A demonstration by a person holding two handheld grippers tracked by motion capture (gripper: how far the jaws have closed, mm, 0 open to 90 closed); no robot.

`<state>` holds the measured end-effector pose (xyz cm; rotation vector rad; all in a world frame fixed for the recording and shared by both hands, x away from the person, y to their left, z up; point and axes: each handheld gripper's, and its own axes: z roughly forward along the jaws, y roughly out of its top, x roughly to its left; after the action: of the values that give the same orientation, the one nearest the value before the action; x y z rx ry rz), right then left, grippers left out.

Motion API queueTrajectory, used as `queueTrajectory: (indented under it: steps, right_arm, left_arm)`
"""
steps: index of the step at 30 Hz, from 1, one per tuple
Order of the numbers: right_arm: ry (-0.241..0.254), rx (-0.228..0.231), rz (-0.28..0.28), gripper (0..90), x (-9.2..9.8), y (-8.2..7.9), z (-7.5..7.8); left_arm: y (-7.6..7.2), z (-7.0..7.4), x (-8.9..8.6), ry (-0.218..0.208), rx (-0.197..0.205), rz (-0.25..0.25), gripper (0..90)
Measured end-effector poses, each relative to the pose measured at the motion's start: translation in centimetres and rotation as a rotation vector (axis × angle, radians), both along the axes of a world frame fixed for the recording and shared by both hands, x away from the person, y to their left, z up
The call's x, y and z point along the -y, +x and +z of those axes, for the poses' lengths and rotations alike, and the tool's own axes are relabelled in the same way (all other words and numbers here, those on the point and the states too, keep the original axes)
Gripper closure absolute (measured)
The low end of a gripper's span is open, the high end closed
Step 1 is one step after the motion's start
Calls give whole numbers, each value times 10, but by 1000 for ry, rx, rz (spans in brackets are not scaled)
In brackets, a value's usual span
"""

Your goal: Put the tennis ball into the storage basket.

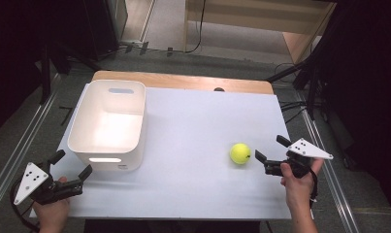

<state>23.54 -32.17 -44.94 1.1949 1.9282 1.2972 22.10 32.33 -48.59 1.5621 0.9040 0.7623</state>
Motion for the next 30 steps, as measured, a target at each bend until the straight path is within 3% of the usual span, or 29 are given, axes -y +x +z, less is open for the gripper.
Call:
queueTrajectory:
  steps: [1,18,30]
  right_arm:
    - [-13,7,13,4,-1,2,0]
    - [-104,-124,153,3,-27,22,0]
    - [-169,-206,214,4,-40,37,0]
  left_arm:
    - [0,0,0,-1,1,-1,0]
    - [0,0,0,-8,5,-6,0]
    - [0,0,0,-6,6,-7,0]
